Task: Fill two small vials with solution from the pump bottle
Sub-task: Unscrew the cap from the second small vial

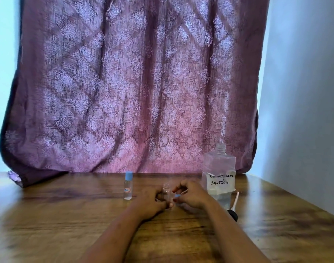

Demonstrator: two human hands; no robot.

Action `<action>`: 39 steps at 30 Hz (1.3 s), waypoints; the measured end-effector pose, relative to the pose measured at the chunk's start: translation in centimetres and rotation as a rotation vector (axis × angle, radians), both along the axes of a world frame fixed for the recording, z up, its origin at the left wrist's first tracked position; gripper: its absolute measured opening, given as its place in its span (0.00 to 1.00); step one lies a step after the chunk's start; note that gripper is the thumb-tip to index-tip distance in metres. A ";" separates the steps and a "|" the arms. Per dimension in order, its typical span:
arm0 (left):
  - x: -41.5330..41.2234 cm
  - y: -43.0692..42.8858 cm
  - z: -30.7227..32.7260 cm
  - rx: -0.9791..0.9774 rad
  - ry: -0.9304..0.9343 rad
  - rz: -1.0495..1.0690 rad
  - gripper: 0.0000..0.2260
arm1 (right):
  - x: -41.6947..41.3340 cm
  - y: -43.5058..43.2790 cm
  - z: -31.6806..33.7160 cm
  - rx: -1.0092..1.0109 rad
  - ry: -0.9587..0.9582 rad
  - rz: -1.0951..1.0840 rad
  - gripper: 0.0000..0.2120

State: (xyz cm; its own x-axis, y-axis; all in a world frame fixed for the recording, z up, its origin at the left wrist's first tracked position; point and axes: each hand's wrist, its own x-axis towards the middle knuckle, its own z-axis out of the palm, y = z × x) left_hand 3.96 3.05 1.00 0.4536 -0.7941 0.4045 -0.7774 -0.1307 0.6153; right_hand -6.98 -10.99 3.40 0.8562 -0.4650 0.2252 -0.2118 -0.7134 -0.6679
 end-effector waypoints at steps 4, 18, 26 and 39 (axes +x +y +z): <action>0.1 -0.1 -0.1 0.011 0.019 0.014 0.09 | -0.1 0.3 0.0 0.031 0.040 0.006 0.13; 0.1 -0.2 -0.2 0.034 0.055 0.024 0.10 | 0.0 1.6 2.4 -0.242 -0.343 -0.151 0.05; 0.2 -0.2 -0.2 0.017 0.065 0.015 0.10 | -1.7 2.8 5.1 -0.627 -0.797 -0.344 0.05; 0.1 -0.1 -0.3 0.020 0.049 0.008 0.09 | -1.5 3.4 5.5 -0.672 -0.815 -0.788 0.23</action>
State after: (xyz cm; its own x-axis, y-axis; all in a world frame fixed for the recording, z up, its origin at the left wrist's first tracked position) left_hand 4.08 2.94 0.74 0.4788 -0.7981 0.3657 -0.7455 -0.1496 0.6495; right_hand -8.52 -7.62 8.94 -0.0810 -0.3697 0.9256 -0.4284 -0.8256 -0.3672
